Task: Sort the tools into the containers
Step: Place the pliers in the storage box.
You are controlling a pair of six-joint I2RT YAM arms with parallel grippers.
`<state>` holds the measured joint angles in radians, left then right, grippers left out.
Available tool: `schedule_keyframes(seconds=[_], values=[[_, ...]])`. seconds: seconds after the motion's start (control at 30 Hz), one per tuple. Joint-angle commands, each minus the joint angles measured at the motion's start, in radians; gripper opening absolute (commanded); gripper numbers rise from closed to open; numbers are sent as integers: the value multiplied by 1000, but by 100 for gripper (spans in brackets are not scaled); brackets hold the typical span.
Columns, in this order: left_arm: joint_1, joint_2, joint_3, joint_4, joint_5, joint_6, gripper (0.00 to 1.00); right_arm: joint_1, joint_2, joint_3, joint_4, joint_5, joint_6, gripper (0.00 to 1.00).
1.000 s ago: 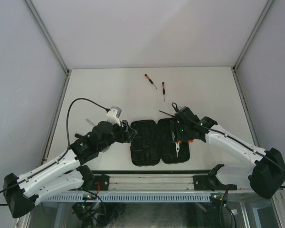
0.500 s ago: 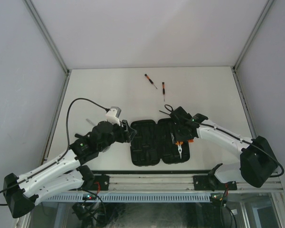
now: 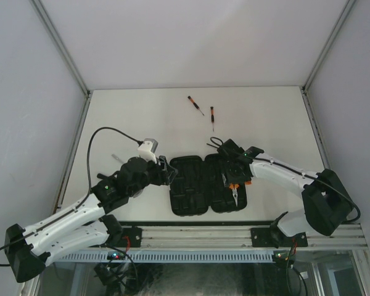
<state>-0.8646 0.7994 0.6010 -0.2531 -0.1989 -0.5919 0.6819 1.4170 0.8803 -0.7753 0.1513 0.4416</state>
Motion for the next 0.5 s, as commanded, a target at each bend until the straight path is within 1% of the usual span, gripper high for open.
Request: schedule_keyframes(seconds=[0.0,0.47], values=[[5,-8,-21,17,-2,-3,61,-2,11,49,19,37,-2,21],[6,-28,-27,14,-11,-9,61,9,16,48,15,75,33,46]])
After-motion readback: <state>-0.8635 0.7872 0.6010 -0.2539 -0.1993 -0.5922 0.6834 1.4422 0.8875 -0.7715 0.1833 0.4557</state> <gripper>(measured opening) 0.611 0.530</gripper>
